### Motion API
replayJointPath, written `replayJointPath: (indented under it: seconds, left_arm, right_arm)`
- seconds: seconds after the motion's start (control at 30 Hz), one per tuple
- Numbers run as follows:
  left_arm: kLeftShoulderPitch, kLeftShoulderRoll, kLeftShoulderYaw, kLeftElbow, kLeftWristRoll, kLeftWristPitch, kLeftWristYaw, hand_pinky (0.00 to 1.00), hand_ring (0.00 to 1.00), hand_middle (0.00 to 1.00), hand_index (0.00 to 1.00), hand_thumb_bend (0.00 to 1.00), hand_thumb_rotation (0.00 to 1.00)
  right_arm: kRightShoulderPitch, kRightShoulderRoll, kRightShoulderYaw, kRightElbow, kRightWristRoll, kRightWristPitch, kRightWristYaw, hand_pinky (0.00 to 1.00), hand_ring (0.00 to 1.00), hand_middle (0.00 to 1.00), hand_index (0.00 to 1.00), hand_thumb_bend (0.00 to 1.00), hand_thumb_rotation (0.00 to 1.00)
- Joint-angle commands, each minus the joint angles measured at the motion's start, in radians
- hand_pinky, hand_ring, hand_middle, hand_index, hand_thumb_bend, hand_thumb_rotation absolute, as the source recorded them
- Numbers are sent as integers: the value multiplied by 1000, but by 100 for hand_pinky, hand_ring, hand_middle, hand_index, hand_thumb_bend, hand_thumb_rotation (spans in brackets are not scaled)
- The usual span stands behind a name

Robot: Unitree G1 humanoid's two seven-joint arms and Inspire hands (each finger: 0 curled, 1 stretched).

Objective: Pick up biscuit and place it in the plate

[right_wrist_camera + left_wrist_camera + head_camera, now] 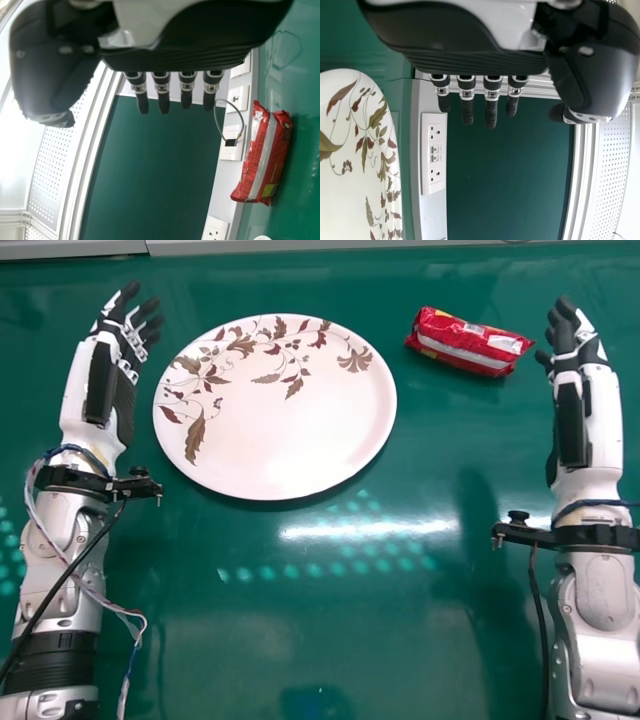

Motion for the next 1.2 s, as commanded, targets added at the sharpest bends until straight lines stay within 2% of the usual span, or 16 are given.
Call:
replayJointPath:
  seconds: [0.0,0.03,0.17,0.3,0.57,1.17]
  left_arm:
    - [10,-12,8,8,2,-15,4,100,93,92,99,41,81]
    - [9,-13,7,9,4,-12,6,100,93,92,99,41,81]
    - [7,-18,-1,12,15,-2,13,100,94,93,100,55,79]
    - [4,-20,-5,18,30,2,26,100,93,92,100,60,79]
    - [-1,-18,-2,31,34,-14,20,100,95,94,100,57,81]
    - [-1,-19,-1,33,34,-15,20,100,95,94,100,56,81]
  right_arm:
    - [12,-4,-6,0,-2,-6,-5,97,100,100,100,72,56]
    - [12,-3,-7,-1,5,-3,-2,97,100,100,100,72,56]
    - [9,-1,-9,-2,16,8,3,97,100,100,99,73,56]
    - [6,-4,-10,0,23,11,9,97,100,100,100,72,55]
    - [-4,-31,-14,-9,-11,32,0,92,100,100,98,79,60]
    - [-4,-32,-14,-10,-11,35,0,92,100,100,98,79,60]
